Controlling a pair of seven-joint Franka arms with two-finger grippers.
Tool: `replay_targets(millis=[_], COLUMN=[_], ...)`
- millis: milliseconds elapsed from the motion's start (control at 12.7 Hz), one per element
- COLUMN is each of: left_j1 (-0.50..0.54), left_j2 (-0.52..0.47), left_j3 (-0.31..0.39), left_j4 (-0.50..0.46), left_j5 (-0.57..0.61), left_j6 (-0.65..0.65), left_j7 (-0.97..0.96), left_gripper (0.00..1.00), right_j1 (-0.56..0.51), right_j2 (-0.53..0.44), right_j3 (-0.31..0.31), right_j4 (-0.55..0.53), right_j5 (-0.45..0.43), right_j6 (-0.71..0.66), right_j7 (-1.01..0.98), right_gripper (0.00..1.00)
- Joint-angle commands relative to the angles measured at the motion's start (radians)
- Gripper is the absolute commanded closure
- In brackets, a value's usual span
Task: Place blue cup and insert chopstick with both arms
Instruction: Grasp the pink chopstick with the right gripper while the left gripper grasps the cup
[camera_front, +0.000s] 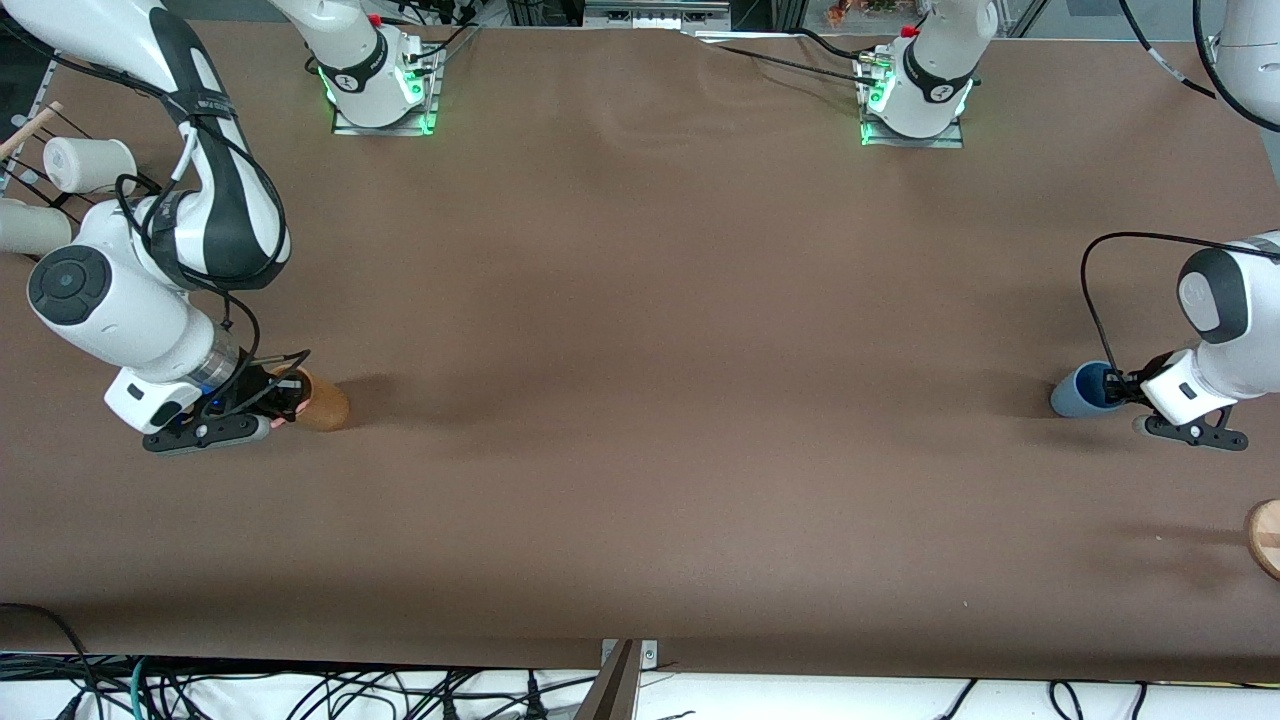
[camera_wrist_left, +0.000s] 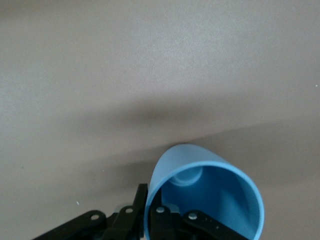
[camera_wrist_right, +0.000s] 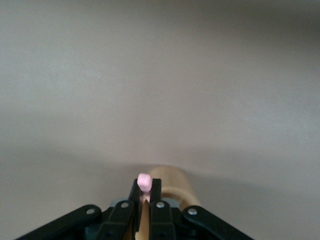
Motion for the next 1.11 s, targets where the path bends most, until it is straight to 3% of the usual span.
replay_targets(millis=[0,158,395,632,711,868,1026], left_j1=[-0.005,-0.003,-0.005,-0.014,-0.055,-0.217,-0.367], left_j2=[-0.034,-0.073,-0.125,-0.127,-0.124,-0.096,0.002], left_j3=[-0.025,-0.114,-0.318,-0.525,-0.565,-0.568,-0.561], left_j4=[0.010,0.016,0.016,0.024,0.029,0.041,0.117], left_j5=[-0.022,-0.022,-0.015,-0.004,-0.004,-0.004,-0.002], left_j6=[-0.052,-0.112,-0.192,-0.270,-0.271,-0.268,-0.262], left_j7=[0.004,-0.043,-0.253,-0.489,-0.599,-0.820,-0.989], left_gripper=[1.00,1.00,1.00,1.00,1.00,1.00,1.00], right_j1=[-0.010,-0.010,-0.009,-0.009,-0.009,-0.009,-0.009], right_j2=[0.005,0.001,-0.005,-0.007,-0.012,-0.024,-0.031], right_j3=[0.010,0.012,0.018,0.034,0.039,0.047,0.065], right_j4=[0.017,0.028,0.034,0.121,0.148,0.192,0.255], right_j5=[-0.002,0.003,0.011,0.007,0.007,0.007,0.011], right_j6=[-0.001,-0.011,-0.025,-0.164,-0.209,-0.295,-0.410], right_j7=[-0.015,-0.005,0.005,0.027,0.028,0.041,0.041], right_gripper=[0.95,0.96,0.98,0.98,0.98,0.98,0.98])
